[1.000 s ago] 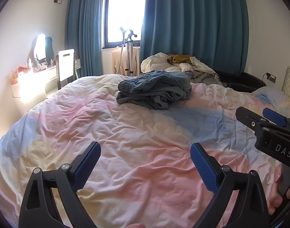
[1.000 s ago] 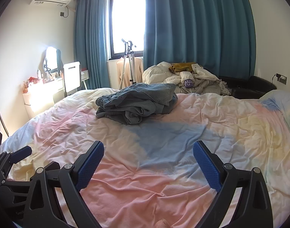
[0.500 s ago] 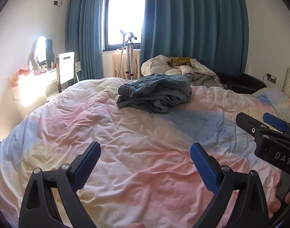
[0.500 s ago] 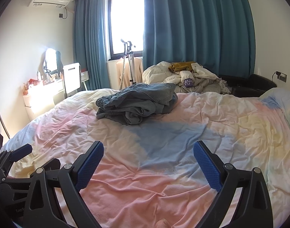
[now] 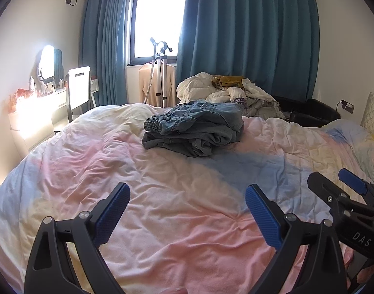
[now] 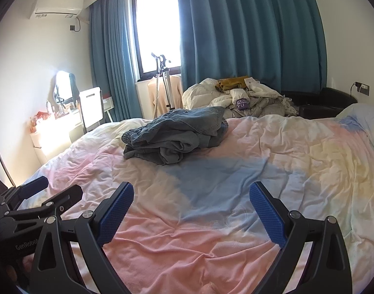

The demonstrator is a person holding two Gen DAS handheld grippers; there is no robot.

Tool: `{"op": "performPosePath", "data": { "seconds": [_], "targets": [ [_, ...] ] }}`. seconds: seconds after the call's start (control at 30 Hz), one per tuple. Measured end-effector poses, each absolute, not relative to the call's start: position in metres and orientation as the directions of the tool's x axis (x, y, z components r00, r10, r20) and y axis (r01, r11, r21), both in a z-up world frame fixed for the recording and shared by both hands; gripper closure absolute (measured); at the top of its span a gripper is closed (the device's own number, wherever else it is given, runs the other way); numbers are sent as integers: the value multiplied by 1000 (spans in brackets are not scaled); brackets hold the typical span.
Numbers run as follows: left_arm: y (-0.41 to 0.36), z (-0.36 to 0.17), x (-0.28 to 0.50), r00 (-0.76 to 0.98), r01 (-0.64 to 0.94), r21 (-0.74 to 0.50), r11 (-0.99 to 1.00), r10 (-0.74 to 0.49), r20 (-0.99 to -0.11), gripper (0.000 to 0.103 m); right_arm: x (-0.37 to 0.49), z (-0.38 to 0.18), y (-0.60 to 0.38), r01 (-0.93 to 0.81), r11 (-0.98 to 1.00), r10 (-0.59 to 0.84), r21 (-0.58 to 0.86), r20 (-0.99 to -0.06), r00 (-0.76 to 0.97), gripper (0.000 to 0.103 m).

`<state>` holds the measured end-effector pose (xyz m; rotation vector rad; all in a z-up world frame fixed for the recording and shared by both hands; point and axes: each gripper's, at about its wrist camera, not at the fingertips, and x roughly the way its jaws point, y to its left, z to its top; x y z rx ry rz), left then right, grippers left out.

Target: Fold clothes

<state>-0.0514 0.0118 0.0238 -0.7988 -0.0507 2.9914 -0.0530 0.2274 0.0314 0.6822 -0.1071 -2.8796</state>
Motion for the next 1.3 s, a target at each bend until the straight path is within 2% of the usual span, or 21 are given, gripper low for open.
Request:
{"op": "performPosePath", "data": {
  "seconds": [0.37,0.4,0.63,0.8,1.0,1.1,1.3],
  "targets": [
    [-11,-2,-89,-838,-6,-90,-996,54,-543,6,-81,13,217,182,-980,-198,79,-430,-881,3],
    [-13,-1,-90,-838,-5,-97,-995,57,-542,6,-85,10,215,194,-978,-209,79,-423,-881,0],
    [-36,9,-94,-863,21,-98,-995,31,-505,6,-129,-1,189,239,-970,-233,37,-405,-884,0],
    [-60,8,-102,-862,40,-134,-990,34,-505,6,-172,-1,147,290,-955,-250,-61,-359,-899,0],
    [-97,3,-118,-857,111,-160,-981,-13,-515,7,-242,-14,74,363,-916,-267,-171,-415,-870,0],
    [-112,-5,-127,-851,110,-208,-972,16,-525,7,-275,-23,37,391,-896,-268,-210,-446,-854,0],
    [-123,-28,-147,-823,135,-229,-964,19,-568,7,-341,-36,-21,442,-867,-290,-232,-486,-824,0]
  ]
}}
